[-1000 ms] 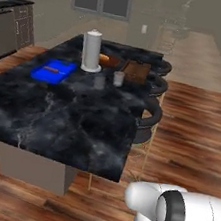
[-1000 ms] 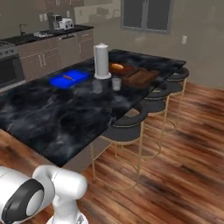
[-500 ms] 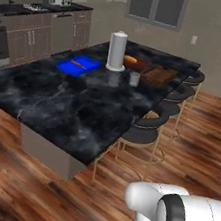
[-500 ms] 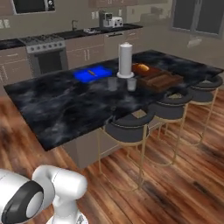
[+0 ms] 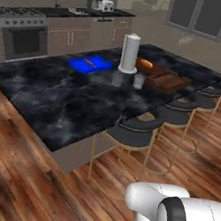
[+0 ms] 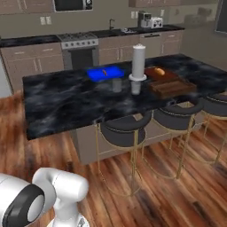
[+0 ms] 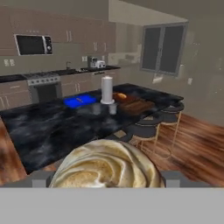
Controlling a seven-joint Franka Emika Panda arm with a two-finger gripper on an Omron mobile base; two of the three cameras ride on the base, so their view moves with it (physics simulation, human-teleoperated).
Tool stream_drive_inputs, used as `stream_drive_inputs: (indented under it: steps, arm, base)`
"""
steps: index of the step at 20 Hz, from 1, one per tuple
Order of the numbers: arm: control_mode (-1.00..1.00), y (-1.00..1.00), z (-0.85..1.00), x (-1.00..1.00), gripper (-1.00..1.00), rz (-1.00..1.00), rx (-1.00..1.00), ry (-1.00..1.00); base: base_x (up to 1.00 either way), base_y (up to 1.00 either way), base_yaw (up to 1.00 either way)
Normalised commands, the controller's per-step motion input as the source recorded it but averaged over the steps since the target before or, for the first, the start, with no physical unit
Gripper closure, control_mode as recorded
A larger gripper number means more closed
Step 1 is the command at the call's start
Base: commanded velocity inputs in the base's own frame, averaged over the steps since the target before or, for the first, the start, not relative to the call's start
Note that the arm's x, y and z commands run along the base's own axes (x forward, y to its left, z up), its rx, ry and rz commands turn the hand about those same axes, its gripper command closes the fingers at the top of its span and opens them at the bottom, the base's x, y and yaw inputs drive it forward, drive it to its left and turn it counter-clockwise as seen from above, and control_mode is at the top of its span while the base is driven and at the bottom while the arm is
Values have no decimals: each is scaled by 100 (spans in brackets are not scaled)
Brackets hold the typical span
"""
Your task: Take the cake and cupcake from the fridge and place them on the empty tray on the dining counter.
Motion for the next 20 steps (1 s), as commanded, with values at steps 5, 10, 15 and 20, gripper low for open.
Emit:
stream_drive_inputs:
  steps: [5,10,15,20]
  arm:
    - [100,0,0,0,100,0,0,0]
    - [100,0,0,0,100,0,0,0]
    - [100,0,0,0,100,0,0,0]
    - [100,0,0,0,100,0,0,0]
  base:
    - [1,-100,45]
    - [6,-100,46]
    - [12,-100,47]
    - [44,-100,41]
